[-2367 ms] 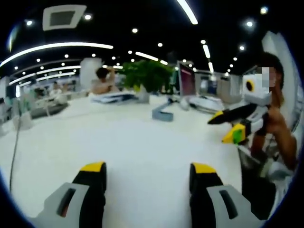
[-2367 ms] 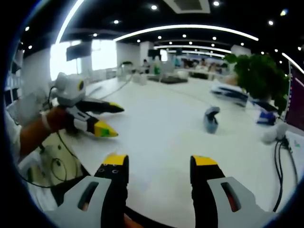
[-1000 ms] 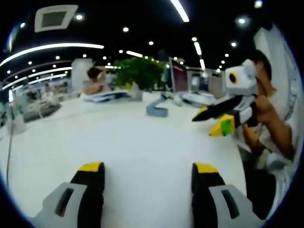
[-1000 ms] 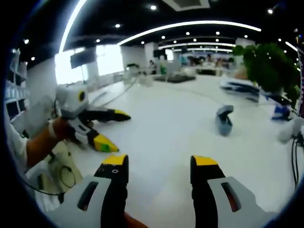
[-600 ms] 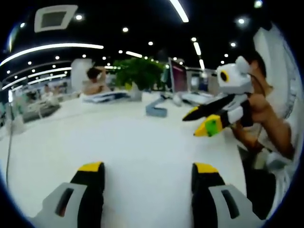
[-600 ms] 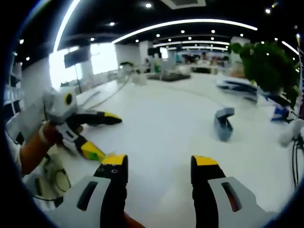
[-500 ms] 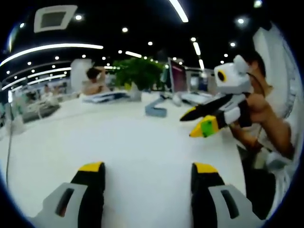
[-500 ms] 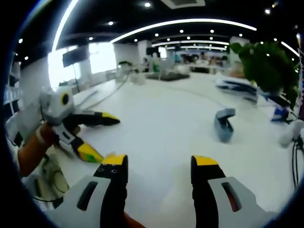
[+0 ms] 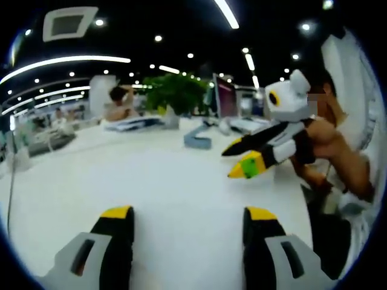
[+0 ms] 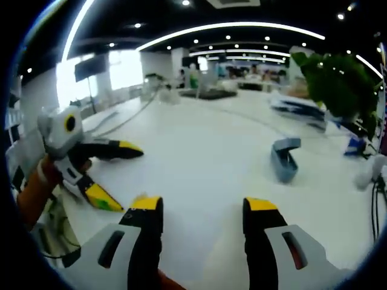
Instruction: Pick up the paper insert the paper into the punch align the paper edges press the punch to punch holes
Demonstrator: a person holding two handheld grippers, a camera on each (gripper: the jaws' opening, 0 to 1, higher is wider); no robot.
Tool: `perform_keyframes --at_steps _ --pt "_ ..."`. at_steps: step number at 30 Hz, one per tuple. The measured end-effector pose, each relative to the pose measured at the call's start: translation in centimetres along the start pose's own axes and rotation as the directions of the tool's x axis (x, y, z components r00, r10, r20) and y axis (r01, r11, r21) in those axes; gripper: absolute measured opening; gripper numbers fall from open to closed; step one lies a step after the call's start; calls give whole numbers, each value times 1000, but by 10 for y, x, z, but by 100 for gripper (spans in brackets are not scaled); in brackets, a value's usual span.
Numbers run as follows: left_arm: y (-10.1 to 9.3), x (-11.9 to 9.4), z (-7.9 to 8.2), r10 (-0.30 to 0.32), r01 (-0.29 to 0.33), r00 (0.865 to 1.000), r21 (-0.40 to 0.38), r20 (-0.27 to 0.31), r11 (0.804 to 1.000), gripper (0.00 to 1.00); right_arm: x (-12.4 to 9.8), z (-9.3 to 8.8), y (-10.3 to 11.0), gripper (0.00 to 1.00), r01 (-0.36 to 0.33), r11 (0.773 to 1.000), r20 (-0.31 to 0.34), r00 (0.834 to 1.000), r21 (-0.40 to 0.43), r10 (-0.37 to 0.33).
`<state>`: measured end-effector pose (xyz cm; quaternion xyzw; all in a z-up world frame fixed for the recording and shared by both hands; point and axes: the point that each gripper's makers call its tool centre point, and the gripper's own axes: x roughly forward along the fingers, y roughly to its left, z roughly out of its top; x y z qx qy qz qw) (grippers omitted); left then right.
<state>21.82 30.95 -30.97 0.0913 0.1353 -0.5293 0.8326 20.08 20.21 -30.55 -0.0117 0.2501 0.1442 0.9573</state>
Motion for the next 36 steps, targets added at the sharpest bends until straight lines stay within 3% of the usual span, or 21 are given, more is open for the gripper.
perform_keyframes --at_steps 9,36 --pt "0 1 0 -1 1 1000 0 1 1000 73 4 0 -3 53 33 999 0 999 0 -33" --pt "-5 3 0 -18 18 1000 7 6 1000 68 8 -2 5 55 24 1000 -13 1000 12 -24"
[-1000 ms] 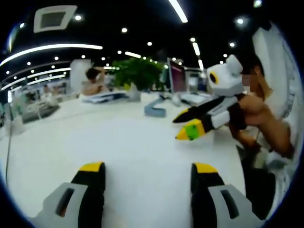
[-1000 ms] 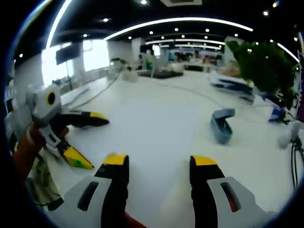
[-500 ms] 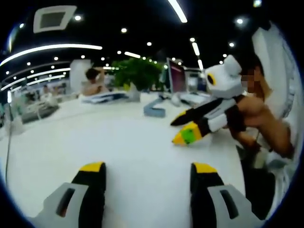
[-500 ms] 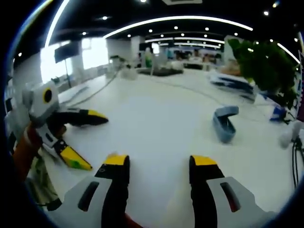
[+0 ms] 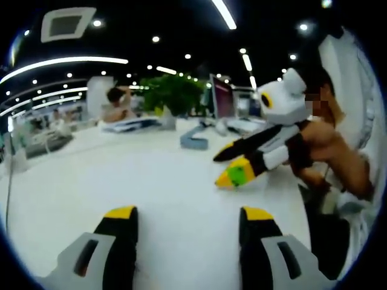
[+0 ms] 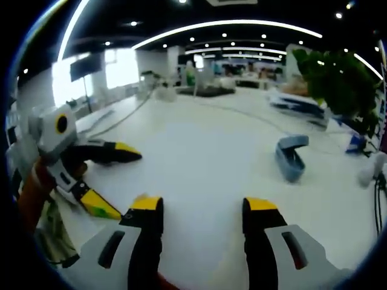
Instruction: Pick up the paper insert the paper into the punch align the paper edges press the punch to punch holes
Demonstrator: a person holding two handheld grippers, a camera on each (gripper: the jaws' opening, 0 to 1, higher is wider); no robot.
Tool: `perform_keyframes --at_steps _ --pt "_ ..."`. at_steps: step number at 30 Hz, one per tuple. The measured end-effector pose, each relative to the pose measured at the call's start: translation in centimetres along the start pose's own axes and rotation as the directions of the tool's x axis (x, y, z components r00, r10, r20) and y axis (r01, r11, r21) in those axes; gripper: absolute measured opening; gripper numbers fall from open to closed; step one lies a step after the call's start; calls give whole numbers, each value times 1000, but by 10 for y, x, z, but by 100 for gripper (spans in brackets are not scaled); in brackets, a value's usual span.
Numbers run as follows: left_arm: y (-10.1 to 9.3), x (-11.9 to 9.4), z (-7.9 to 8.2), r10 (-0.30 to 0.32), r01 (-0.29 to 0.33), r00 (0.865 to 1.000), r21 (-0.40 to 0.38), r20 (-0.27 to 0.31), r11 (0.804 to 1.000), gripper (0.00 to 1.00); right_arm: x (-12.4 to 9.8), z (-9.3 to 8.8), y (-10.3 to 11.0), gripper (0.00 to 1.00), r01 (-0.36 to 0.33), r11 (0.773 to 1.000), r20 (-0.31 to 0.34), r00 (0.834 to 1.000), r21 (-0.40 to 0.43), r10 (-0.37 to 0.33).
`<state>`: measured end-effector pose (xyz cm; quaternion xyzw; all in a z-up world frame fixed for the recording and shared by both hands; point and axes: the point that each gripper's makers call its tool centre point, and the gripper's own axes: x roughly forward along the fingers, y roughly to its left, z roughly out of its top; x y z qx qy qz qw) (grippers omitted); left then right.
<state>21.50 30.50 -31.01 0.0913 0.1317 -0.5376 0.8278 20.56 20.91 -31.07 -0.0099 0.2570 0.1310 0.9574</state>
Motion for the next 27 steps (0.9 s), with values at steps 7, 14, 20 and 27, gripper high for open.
perform_keyframes --at_steps 7,14,20,27 --pt "-1 0 0 -1 1 1000 0 0 1000 66 2 1 2 57 -10 1000 1 1000 12 10" --pt "-4 1 1 -16 16 1000 6 3 1000 63 2 6 17 56 -97 992 31 995 84 95" --pt "-4 1 2 -18 18 1000 7 5 1000 63 -3 9 29 55 -187 969 60 982 163 180" --pt "-4 2 1 -16 16 1000 8 6 1000 63 19 20 51 50 -345 896 110 939 281 327"
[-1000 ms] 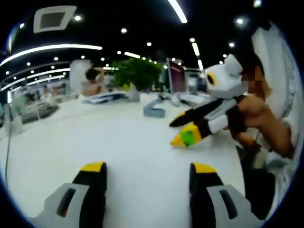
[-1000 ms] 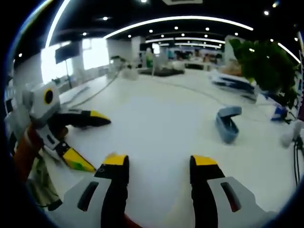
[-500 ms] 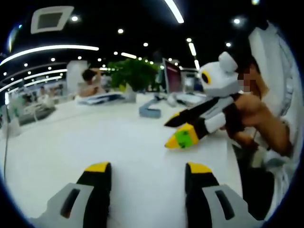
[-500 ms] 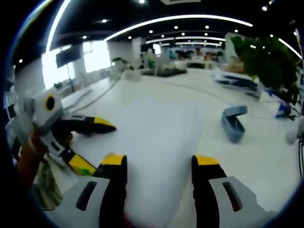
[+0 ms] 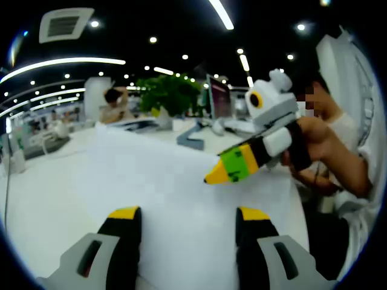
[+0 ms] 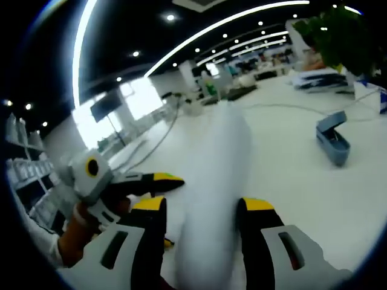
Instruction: Pick up the paper insert the paper into the punch align the paper edges press the punch to punch holes
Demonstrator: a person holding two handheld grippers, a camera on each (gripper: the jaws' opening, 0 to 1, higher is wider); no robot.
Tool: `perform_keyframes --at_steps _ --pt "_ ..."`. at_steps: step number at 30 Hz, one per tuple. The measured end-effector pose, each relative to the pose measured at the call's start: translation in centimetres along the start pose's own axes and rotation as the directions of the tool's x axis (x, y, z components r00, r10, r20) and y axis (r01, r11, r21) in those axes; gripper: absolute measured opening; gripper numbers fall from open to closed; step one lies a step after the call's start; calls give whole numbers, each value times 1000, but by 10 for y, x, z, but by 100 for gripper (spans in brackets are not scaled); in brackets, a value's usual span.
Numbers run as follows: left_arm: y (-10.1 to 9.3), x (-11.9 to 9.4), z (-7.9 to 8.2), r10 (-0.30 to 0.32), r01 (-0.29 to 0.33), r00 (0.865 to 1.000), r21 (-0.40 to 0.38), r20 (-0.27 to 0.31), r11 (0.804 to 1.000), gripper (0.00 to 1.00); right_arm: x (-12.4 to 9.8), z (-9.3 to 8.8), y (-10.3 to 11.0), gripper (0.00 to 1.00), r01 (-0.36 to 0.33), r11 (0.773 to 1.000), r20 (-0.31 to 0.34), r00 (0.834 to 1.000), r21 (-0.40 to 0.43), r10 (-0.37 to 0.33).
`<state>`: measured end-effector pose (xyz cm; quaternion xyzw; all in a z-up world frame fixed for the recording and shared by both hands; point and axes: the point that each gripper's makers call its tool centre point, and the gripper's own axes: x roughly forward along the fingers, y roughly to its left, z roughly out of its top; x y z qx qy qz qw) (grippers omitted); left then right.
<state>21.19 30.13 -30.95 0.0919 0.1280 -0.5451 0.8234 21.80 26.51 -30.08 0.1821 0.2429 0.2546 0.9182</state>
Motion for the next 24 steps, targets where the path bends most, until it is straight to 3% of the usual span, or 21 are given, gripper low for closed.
perform_keyframes --at_steps 5,7,17,19,24 --pt "0 0 0 -1 1 1000 0 1 1000 63 -5 -8 14 51 -61 998 -11 998 18 61" --pt "-1 0 0 -1 1 1000 1 1 1000 63 -12 -9 12 52 -63 996 -2 998 61 63" --pt "-1 -1 0 -2 2 1000 1 2 1000 63 -60 -16 -5 51 -47 992 37 998 121 43" --pt "-2 -1 0 -2 2 1000 1 2 1000 63 -61 -12 -6 49 -76 981 66 996 181 65" --pt "-1 -1 0 -1 1 1000 0 2 1000 63 -56 -9 0 48 -129 965 90 990 229 111"
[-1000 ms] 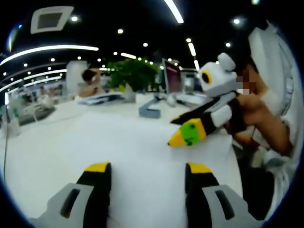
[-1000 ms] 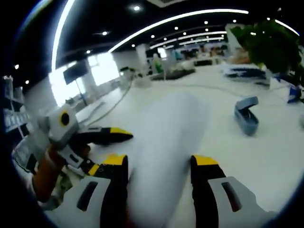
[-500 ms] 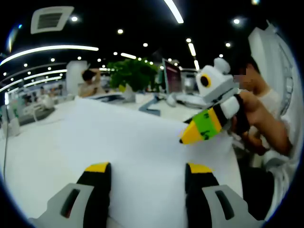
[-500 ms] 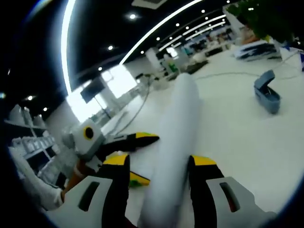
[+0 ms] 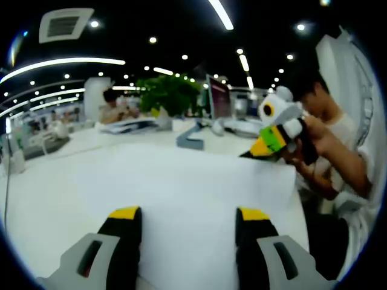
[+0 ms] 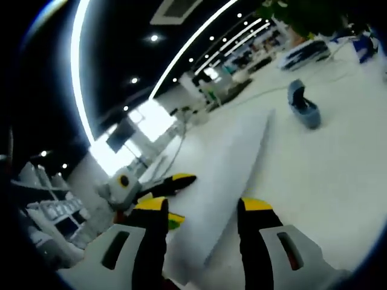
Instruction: Pick up the paper insert the paper into the punch align the paper edges press the punch to punch holes
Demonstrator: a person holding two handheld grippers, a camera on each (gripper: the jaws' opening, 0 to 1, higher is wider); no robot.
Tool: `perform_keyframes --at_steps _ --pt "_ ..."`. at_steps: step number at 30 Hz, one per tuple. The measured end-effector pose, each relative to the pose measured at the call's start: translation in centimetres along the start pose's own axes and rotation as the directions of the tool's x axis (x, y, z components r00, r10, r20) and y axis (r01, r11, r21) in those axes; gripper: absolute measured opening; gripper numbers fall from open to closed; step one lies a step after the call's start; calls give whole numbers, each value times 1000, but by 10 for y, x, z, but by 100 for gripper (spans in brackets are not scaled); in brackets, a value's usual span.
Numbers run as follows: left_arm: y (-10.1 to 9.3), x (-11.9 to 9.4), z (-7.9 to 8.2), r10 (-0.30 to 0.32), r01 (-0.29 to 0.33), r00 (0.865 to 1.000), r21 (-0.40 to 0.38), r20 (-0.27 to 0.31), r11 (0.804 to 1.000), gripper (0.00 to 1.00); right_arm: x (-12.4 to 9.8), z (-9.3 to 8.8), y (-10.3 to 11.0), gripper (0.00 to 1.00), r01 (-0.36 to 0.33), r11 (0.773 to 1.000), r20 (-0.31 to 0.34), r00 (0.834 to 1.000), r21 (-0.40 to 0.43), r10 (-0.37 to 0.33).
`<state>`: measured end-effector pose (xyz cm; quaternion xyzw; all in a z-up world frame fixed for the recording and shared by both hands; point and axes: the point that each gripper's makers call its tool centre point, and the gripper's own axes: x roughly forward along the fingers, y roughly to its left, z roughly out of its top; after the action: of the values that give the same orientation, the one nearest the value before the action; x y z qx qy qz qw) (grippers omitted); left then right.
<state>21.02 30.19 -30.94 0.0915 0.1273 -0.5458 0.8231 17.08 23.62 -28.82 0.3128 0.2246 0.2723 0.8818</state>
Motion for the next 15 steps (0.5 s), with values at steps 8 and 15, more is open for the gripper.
perform_keyframes --at_steps 8,15 --pt "0 0 0 -1 1 1000 0 0 1000 62 -15 -5 6 42 -66 992 21 998 107 64" --pt "1 1 0 -2 2 1000 0 0 1000 62 -4 0 3 38 -67 991 14 998 117 66"
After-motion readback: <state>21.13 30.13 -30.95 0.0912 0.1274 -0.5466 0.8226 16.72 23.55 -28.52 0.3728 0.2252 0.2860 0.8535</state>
